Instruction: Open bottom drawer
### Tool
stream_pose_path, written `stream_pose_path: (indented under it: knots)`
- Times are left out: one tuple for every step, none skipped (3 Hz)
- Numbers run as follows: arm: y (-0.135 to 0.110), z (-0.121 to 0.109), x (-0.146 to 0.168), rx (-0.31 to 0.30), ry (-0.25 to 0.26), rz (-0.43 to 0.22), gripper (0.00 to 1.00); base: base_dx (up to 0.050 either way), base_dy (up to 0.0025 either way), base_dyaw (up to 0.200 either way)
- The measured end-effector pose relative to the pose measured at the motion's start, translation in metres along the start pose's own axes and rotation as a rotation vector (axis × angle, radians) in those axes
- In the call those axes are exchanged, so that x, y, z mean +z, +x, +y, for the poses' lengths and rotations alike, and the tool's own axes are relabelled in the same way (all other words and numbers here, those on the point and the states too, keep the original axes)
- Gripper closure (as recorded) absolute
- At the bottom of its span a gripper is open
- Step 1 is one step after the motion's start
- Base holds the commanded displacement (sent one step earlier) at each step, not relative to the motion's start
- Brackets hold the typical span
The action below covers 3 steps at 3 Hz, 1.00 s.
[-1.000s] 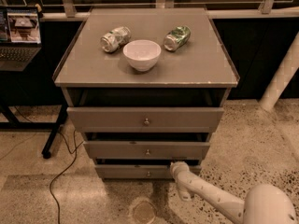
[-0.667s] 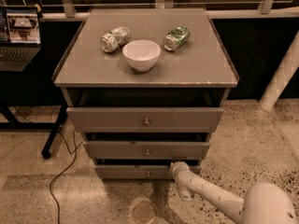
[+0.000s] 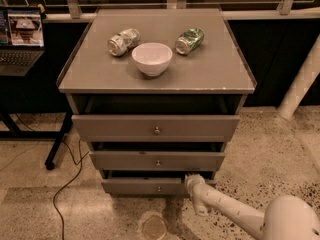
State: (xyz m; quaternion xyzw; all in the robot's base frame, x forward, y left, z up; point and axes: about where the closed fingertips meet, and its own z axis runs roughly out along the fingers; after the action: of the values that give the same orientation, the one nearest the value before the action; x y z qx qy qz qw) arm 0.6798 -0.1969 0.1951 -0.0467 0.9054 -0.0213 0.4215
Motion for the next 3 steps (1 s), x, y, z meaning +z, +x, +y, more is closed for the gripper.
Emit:
stream_pose_path:
  knots:
    - [0.0,0.0,0.0,0.0,0.0,0.0,1.0,0.0,0.0,0.0]
    - [-0.002,0.004,0.007,-0.015,0.006,0.023,1.0,0.0,0.0,0.0]
    - [0.002,0.001,0.012,-0.043,0.017,0.085,1.0,0.0,0.0,0.0]
